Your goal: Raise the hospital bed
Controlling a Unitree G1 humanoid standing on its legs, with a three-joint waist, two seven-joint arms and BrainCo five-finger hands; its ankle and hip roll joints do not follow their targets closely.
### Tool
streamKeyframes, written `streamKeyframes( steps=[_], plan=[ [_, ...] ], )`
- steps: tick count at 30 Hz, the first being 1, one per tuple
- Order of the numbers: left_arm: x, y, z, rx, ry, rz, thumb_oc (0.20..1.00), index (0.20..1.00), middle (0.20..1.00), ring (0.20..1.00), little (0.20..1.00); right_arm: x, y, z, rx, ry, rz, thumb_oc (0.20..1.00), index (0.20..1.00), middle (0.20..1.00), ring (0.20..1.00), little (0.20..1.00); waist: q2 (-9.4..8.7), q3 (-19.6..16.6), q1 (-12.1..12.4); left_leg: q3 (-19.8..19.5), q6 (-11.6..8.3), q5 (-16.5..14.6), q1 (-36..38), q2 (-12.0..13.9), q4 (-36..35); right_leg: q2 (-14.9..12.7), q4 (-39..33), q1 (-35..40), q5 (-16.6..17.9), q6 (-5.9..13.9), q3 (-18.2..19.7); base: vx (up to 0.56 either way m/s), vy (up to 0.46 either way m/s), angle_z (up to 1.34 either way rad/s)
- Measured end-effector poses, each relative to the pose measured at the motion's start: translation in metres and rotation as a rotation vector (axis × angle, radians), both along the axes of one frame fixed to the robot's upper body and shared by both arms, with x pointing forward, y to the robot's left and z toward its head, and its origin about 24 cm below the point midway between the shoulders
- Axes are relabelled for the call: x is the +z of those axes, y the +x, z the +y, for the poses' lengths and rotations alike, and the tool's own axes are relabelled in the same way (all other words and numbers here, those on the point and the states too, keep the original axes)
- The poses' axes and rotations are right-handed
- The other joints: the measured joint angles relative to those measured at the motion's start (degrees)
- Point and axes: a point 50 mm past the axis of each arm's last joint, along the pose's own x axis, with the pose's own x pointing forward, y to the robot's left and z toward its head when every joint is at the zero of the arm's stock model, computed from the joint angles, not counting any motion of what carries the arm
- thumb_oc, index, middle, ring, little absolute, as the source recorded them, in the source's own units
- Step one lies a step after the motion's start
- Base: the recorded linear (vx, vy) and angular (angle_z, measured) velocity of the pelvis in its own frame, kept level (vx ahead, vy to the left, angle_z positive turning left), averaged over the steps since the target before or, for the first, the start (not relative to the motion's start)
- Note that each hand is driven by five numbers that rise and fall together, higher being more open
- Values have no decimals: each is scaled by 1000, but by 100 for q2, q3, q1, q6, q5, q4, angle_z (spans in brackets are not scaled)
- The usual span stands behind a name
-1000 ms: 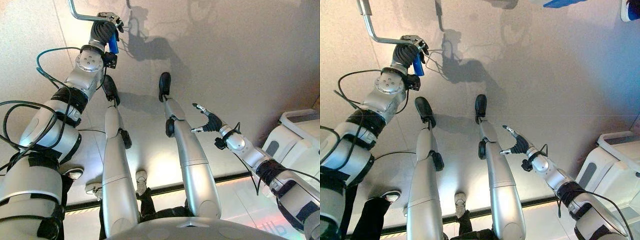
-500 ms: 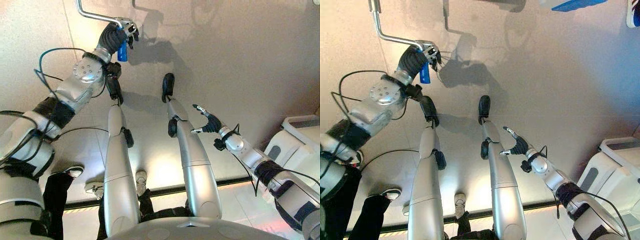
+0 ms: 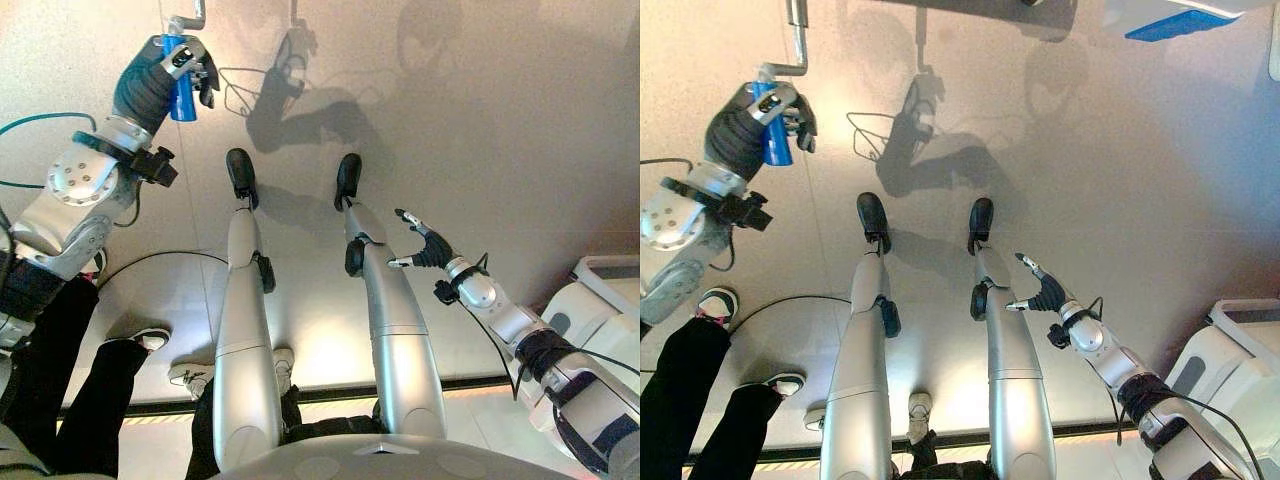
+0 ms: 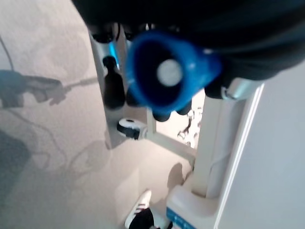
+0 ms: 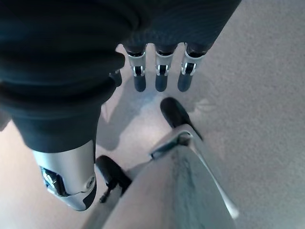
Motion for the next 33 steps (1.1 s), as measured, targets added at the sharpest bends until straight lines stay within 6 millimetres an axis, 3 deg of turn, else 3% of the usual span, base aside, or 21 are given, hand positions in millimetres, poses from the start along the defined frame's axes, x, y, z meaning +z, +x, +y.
streamKeyframes(
  steps=[15,25,33],
  plan=[
    [-19,-4,10,26,-79,37,200,200,200,200,200,8,0,-6,6,-20,-24,1000,1000,1000,1000,1000,73,20,9,-6,-32,-18,139,64,-28,73,-15,132,-40,-11,-41,0,5,-1],
    [-27,29,17,139,-98,43,200,200,200,200,200,6,0,-10,-4,-30,-16,1000,1000,1000,1000,1000,102,9,99,-53,-54,-18,160,87,-27,81,-29,213,-72,5,-118,0,7,1],
    [-22,54,25,259,-134,47,200,200,200,200,200,5,0,-10,-6,-33,-13,1000,1000,1000,1000,1000,94,9,-8,-159,-44,-13,-39,44,-23,65,-115,119,-52,-25,-138,4,11,4]
  ],
)
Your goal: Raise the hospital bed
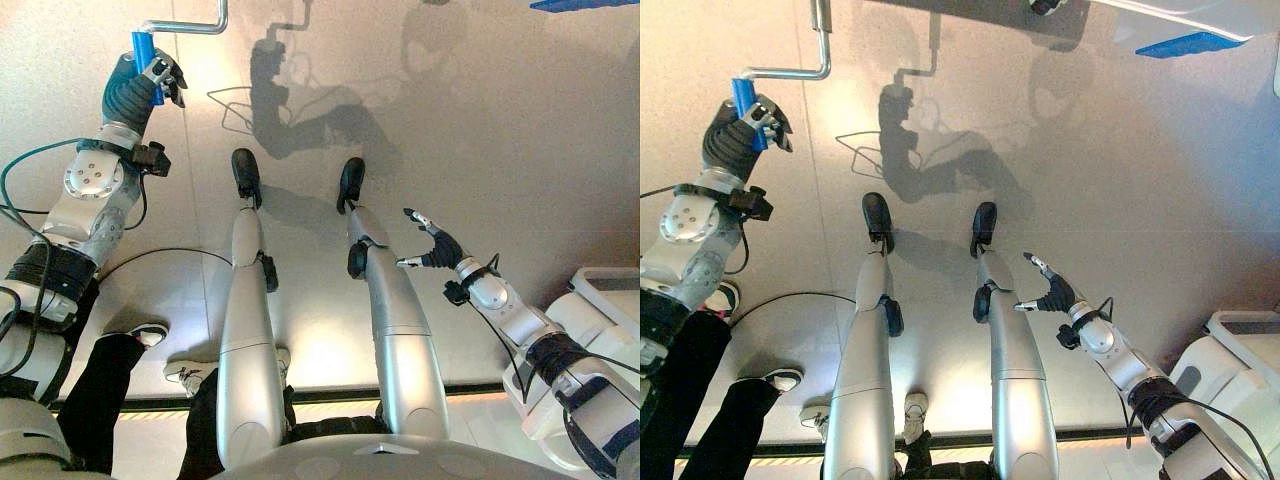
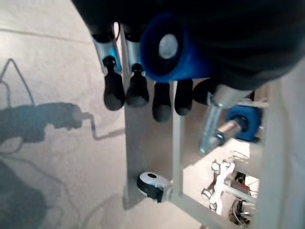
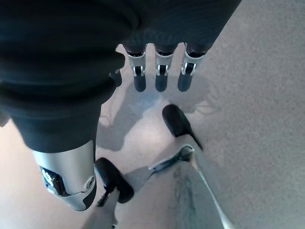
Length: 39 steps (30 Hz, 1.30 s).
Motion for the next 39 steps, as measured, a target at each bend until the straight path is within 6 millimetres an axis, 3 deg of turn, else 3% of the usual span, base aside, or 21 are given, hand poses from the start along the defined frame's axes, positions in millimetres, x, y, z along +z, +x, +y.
streamKeyframes(
  steps=[10,20,27,39],
  plan=[
    [7,16,12,126,10,26,200,200,200,200,200,-2,-1,4,17,-1,8,1000,1000,1000,1000,1000,-39,-5,-271,-21,7,3,-138,8,31,17,-27,-92,18,-1,-1,0,0,0],
    [11,41,-1,204,41,77,200,200,200,200,200,-4,1,18,72,-4,20,1000,1000,1000,1000,1000,-159,-23,-467,-12,18,-5,-266,3,55,20,-88,-194,60,0,6,0,0,0],
    [13,50,-17,201,129,99,200,200,200,200,200,-2,5,22,84,5,21,1000,1000,1000,1000,1000,-180,-21,-610,29,20,-6,-281,15,57,37,-88,-240,82,-10,28,-1,-32,-2],
    [25,58,-63,86,203,52,200,200,200,200,200,-3,8,23,86,-9,33,1000,1000,1000,1000,1000,-184,-23,-617,160,36,-17,-275,13,98,48,-60,-310,130,7,178,-5,-24,-2]
  ],
)
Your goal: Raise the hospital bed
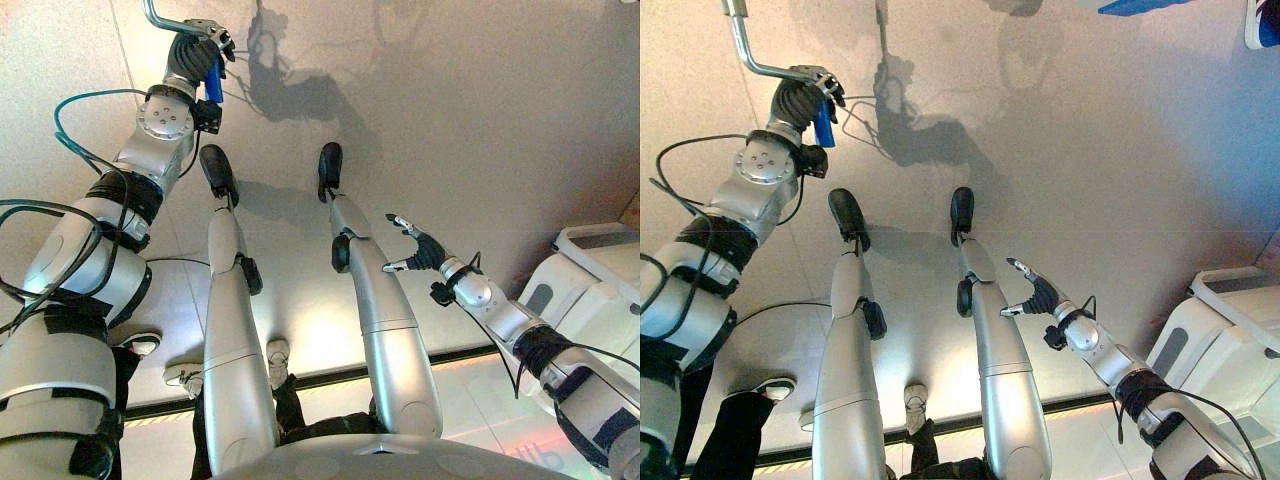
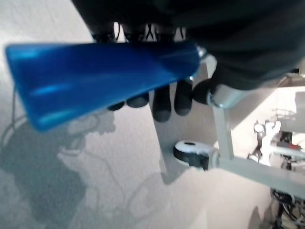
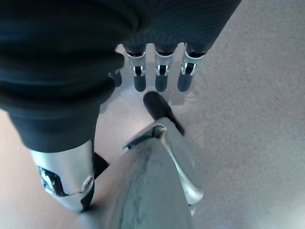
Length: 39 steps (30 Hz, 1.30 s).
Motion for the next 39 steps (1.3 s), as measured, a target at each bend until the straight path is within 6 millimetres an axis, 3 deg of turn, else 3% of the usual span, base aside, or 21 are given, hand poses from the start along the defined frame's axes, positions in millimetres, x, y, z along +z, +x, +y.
streamKeyframes(
  steps=[5,10,15,18,25,28,32,39],
  plan=[
    [1,-4,-22,-95,33,-17,200,200,200,200,200,-1,0,1,0,-1,3,1000,1000,1000,1000,1000,0,0,12,4,1,1,2,-5,2,-7,22,-7,3,0,6,-4,-22,-1],
    [2,-8,-29,-146,34,-17,200,200,200,200,200,-2,0,-1,-13,-2,-1,1000,1000,1000,1000,1000,0,0,26,1,15,14,10,-25,2,-28,52,-9,2,0,7,-1,-7,0],
    [2,-32,-37,-296,39,-21,200,200,200,200,200,-2,-1,-2,-22,2,-2,1000,1000,1000,1000,1000,2,1,98,1,25,23,23,-39,1,-46,85,-14,-1,3,10,0,0,0],
    [-2,-45,-24,-327,55,-9,200,200,200,200,200,-4,-1,-3,-34,5,-1,1000,1000,1000,1000,1000,3,2,226,4,24,24,57,-40,-4,-53,100,4,-3,4,14,0,0,0],
    [-3,-79,-17,-441,16,-62,200,200,200,200,200,-4,-6,-5,-51,30,-5,1000,1000,1000,1000,1000,20,9,473,2,23,25,114,-55,-14,-89,183,23,-64,43,9,0,0,0],
    [2,-99,7,-418,-16,-109,200,200,200,200,200,-6,-9,-6,-52,38,-1,1000,1000,1000,1000,1000,36,15,514,-1,22,25,128,-69,-16,-99,224,21,-98,46,8,2,6,1],
    [8,-109,35,-329,-43,-128,200,200,200,200,200,-7,-12,-11,-71,44,4,1000,1000,1000,1000,1000,54,21,643,-8,17,22,152,-79,-30,-123,290,23,-156,21,-6,3,8,4],
    [1,-118,49,-293,-64,-120,200,200,200,200,200,4,-10,-13,-69,58,-40,1000,1000,1000,1000,1000,137,40,625,-2,-3,7,213,-63,-79,-123,296,45,-199,3,-7,2,5,-1]
  ],
)
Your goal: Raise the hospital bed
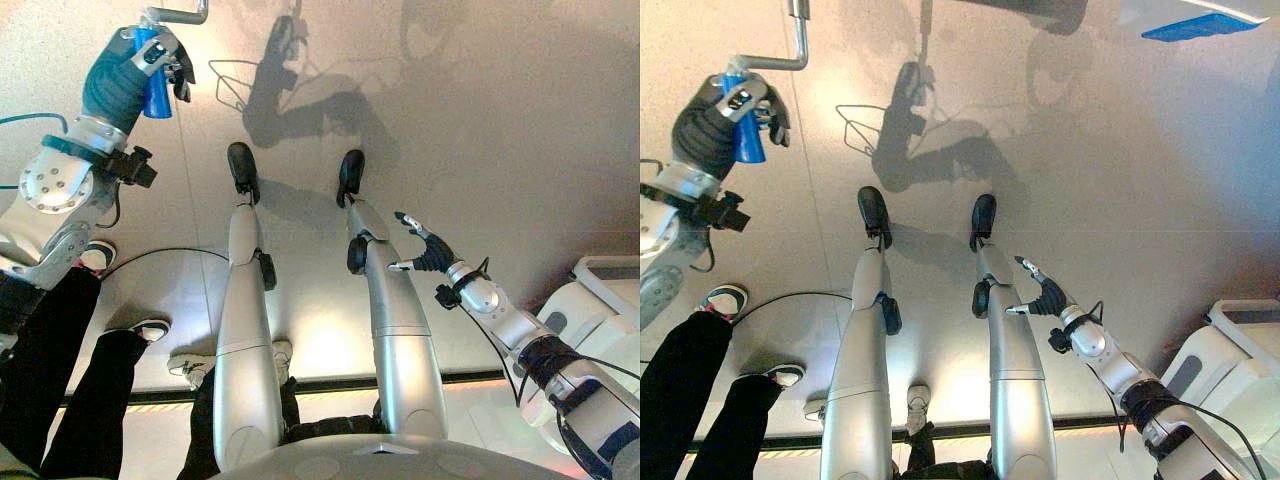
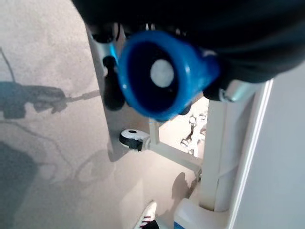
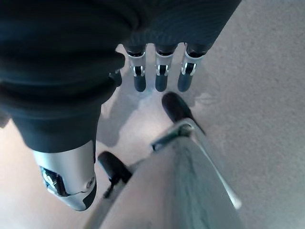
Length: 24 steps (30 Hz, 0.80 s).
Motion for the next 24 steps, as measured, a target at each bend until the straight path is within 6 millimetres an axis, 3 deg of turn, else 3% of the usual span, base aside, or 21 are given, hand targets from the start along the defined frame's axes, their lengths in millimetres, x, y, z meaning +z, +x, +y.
streamKeyframes(
  steps=[14,24],
  plan=[
    [-17,7,7,35,-72,35,200,200,200,200,200,4,-1,-9,-2,-36,-13,1000,1000,1000,1000,1000,124,-6,4,-3,-18,-1,101,36,4,37,25,89,-4,-5,-13,1,4,0],
    [-16,37,24,179,-36,57,200,200,200,200,200,4,-2,-17,-16,-63,-4,1000,1000,1000,1000,1000,132,-12,9,-68,-23,5,-105,25,34,32,17,-33,-18,2,-97,3,16,3]
  ],
)
